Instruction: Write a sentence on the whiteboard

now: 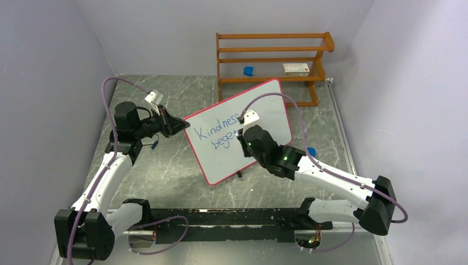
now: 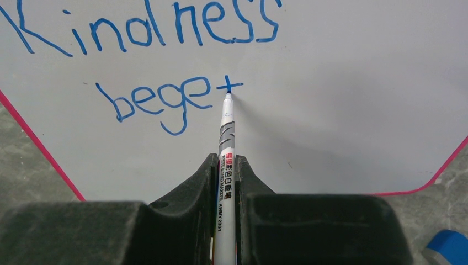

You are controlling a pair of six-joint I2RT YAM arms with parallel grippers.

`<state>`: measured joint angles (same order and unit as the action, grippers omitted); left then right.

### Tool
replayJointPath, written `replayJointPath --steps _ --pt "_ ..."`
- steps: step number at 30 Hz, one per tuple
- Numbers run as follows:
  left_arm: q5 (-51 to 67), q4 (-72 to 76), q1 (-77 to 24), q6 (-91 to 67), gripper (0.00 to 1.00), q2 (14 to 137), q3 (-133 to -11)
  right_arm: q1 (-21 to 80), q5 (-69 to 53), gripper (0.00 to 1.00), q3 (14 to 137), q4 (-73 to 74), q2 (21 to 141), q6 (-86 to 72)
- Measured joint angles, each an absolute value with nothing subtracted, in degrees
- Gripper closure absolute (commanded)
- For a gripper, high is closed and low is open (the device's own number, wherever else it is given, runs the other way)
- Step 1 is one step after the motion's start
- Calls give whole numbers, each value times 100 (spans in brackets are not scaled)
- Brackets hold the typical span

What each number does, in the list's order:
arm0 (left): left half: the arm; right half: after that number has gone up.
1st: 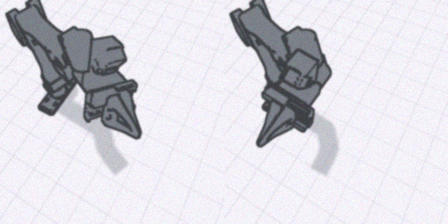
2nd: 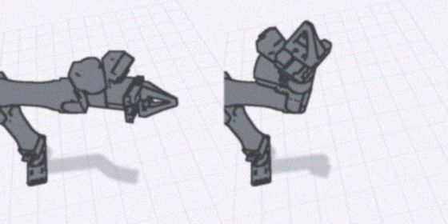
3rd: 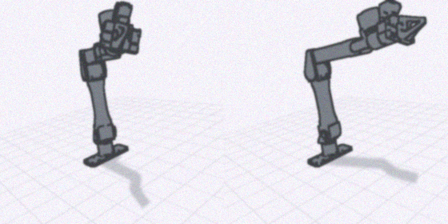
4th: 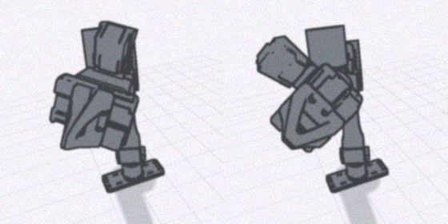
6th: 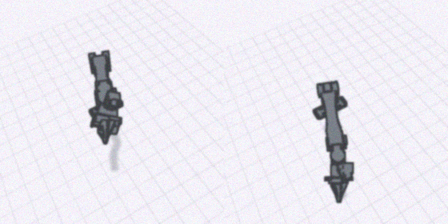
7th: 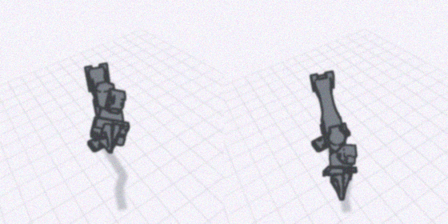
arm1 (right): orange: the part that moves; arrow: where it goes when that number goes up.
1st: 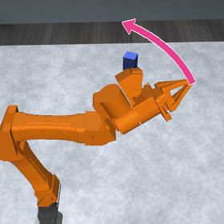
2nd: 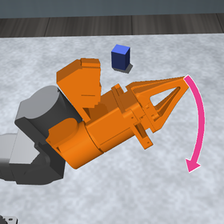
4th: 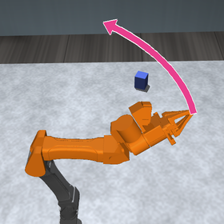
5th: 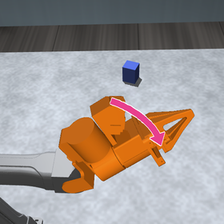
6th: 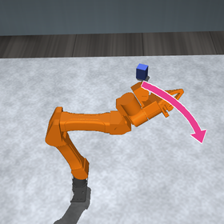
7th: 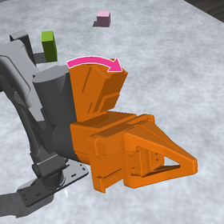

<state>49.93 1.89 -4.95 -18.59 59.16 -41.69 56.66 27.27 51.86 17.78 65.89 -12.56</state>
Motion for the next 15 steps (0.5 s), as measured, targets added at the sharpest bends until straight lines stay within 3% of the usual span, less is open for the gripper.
replayJointPath --steps 15 --pt "4991 189 -493 -1859 95 5916 -4169 5669 2703 100 5186 2008 6593 -1352"
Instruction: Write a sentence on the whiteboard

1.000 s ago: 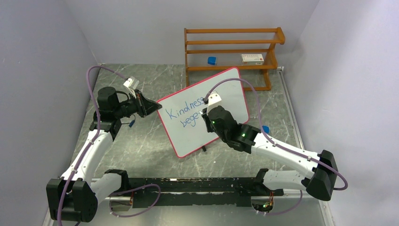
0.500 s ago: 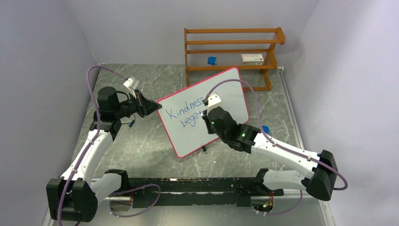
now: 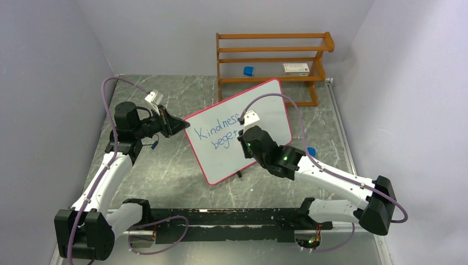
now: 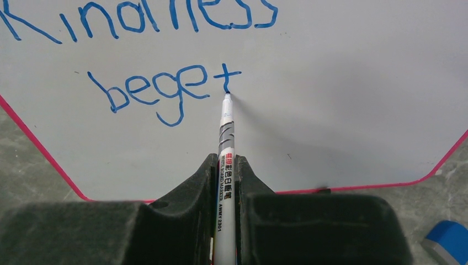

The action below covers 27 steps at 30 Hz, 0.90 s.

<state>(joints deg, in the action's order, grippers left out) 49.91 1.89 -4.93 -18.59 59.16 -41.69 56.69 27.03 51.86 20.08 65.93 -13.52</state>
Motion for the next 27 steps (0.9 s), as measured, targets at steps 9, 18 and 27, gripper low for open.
replayJointPath --steps 9,18,27 --pt "4993 191 -495 -1861 95 5918 -4169 5669 2838 100 5183 2001 6580 -1396" --pt "4995 200 -493 -1861 95 5922 -4169 5662 2945 100 5092 1951 6333 -1393" --pt "4998 204 -493 -1861 95 5922 -4169 5586 3050 100 5028 1815 6261 -1391"
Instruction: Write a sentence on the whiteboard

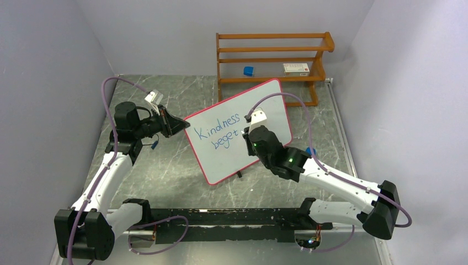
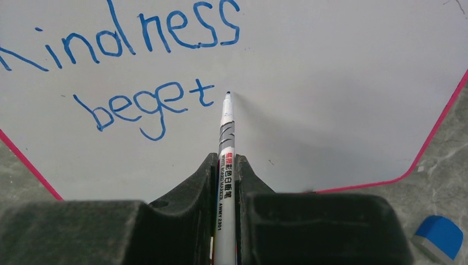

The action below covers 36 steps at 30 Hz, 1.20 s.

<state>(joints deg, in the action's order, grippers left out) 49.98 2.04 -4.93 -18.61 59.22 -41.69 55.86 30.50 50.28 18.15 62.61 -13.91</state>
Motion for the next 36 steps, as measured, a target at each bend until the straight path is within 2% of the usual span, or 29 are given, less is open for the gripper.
replayJointPath --steps 36 --pt "4995 204 -495 -1861 95 5927 -4169 5459 3024 100 5002 1339 6460 -1273"
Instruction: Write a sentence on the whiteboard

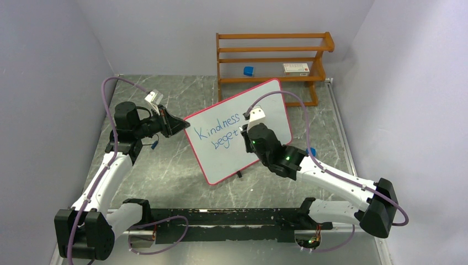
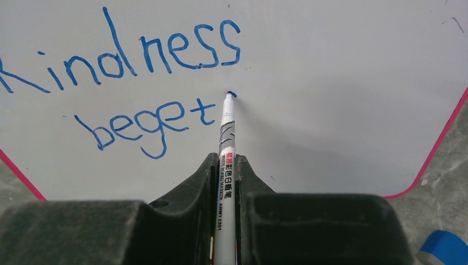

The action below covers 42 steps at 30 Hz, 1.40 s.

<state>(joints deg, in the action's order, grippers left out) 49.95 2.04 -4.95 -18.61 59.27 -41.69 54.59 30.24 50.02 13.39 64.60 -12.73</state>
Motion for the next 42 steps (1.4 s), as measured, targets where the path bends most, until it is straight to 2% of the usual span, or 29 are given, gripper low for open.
replayJointPath --steps 42 --pt "4995 233 -493 -1861 95 5953 -4169 5448 2836 100 4998 2001 6442 -1376"
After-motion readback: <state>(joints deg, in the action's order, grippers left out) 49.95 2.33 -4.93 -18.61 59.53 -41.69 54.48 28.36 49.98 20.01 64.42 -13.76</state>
